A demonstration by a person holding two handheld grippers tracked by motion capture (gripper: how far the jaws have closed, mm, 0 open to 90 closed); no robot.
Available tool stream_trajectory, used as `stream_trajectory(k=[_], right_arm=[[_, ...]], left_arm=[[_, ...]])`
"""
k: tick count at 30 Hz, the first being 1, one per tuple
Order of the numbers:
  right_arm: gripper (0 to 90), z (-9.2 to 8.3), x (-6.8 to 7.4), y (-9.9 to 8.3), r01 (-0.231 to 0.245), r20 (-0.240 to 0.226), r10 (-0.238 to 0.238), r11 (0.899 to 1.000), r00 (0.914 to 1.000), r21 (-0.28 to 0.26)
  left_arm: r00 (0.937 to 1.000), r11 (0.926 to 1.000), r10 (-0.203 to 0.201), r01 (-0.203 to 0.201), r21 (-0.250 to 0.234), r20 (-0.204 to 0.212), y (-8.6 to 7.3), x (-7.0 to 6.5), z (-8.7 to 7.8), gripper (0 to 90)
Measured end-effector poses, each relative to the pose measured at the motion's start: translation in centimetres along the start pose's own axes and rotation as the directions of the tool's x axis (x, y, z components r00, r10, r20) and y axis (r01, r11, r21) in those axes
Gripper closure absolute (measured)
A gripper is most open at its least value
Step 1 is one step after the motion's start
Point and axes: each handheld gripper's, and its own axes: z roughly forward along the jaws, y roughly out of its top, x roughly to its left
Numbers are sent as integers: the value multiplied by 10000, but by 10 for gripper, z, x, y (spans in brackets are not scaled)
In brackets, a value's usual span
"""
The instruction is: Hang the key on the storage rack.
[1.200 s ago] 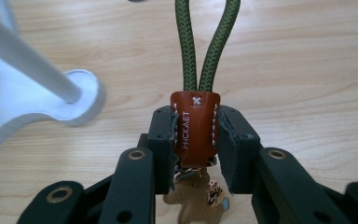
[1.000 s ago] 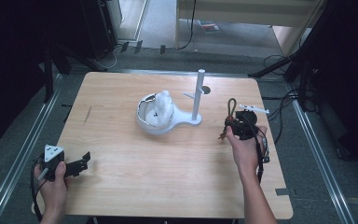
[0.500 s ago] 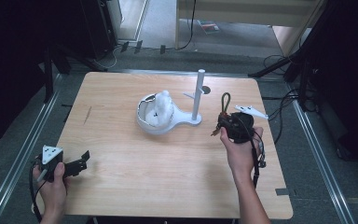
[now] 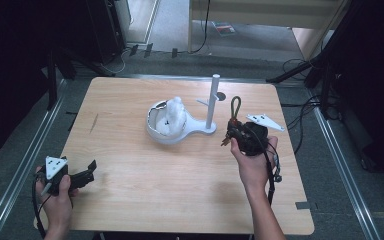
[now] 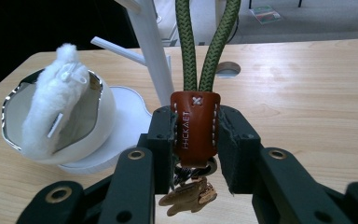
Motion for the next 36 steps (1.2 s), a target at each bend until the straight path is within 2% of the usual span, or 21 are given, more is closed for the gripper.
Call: stream_trajectory(k=[7, 13, 20, 24, 30, 36], right_arm=[[692, -2, 5, -1, 162, -124, -164, 9997, 9998, -157], [692, -4, 9, -1, 227, -181, -233, 9992, 9996, -326], [692, -4, 16, -3, 468, -370, -489, 9973, 9981, -558], [692, -5, 22, -3, 592, -507, -629, 9958, 9967, -705], [692, -5, 28, -3, 642, -631, -700, 9938, 9955, -906], [692, -1, 32, -3, 801, -735, -864, 9932, 9935, -849]], left_arm=[[9997, 9996, -99, 94, -263, -201, 0, -1, -1, 3], [9993, 9991, 27, -43, -422, -377, 0, -4, -1, 3], [9988, 9983, -422, 411, -408, -266, 0, 0, 0, 3], [9994, 9993, -192, 182, -328, -297, 0, -1, 0, 3], [9995, 9993, -187, 179, -326, -236, 0, -1, 0, 3], [9996, 9995, -153, 145, -280, -254, 0, -1, 0, 3]])
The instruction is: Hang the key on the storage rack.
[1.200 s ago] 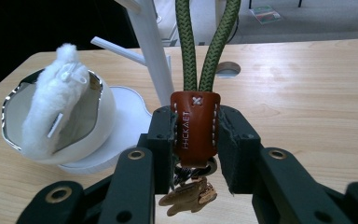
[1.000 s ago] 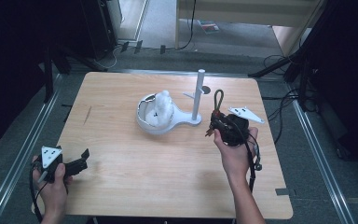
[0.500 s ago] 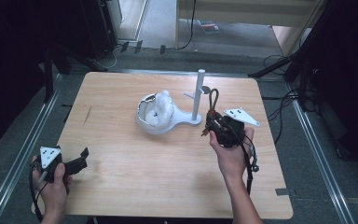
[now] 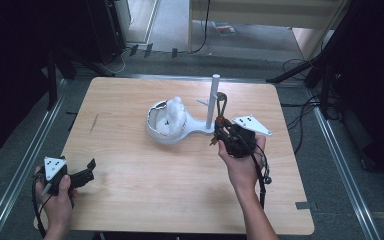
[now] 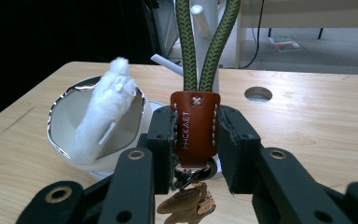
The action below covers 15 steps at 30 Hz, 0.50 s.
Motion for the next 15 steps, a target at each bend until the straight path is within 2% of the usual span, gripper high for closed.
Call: stream_trajectory(k=[15], right_arm=[[692, 21, 2, -2, 87, 76, -91, 9984, 9999, 556]], left_arm=[[10000, 10000, -11, 11, 32, -1, 0, 0, 0, 3]])
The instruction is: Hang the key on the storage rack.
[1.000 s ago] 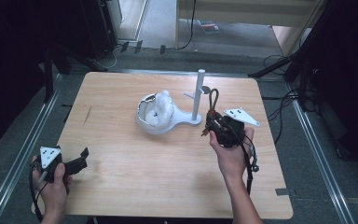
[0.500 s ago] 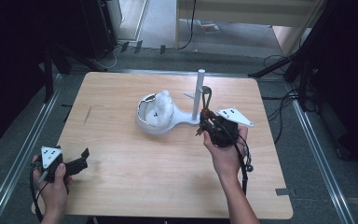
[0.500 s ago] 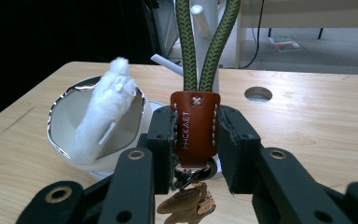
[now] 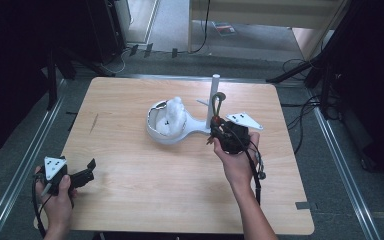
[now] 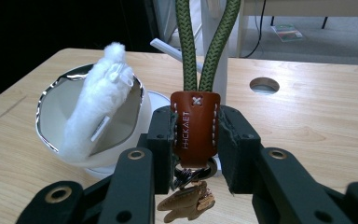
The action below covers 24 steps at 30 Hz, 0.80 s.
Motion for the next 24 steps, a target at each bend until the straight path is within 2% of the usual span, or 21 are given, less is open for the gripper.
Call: stream_trajectory(k=[12, 24], right_arm=[[689, 22, -1, -1, 45, 195, -53, 9993, 9998, 378], [679, 42, -7, -4, 100, 218, -108, 9992, 9997, 386]], left_arm=[[10000, 10000, -14, 14, 14, 24, 0, 1, 0, 3], [10000, 9998, 44, -43, 196, -29, 1, 0, 2, 3]])
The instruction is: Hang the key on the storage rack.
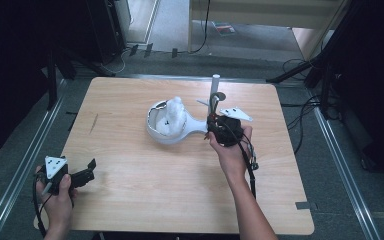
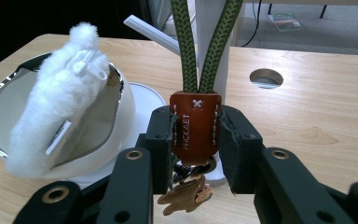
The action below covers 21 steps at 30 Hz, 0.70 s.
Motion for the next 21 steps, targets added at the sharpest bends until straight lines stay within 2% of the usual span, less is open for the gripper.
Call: stream_trajectory(k=[7, 12, 16, 18, 20, 21], right_arm=[[647, 7, -1, -3, 289, 119, -286, 9992, 9995, -290], [547, 6, -3, -3, 197, -52, -201, 9979, 9998, -621], [450, 1, -5, -4, 595, 209, -576, 9923, 9981, -1083], [426, -2, -6, -4, 1012, 464, -959, 9864, 9943, -1293], [373, -6, -7, -5, 982, 324, -954, 9899, 9949, -1020], [353, -7, -9, -6, 818, 111, -811, 9926, 9966, -897]], left_arm=[[10000, 10000, -13, 13, 0, 7, 0, 0, 0, 3], [10000, 10000, -15, 15, 65, 27, 0, 0, 1, 3], [10000, 10000, 9, -10, 30, 53, 0, 0, 1, 3], [10000, 10000, 7, -7, 25, 71, 0, 0, 0, 3], [10000, 10000, -22, 22, 24, 74, 0, 0, 0, 3], [10000, 10000, -27, 26, 34, 71, 0, 0, 0, 3]])
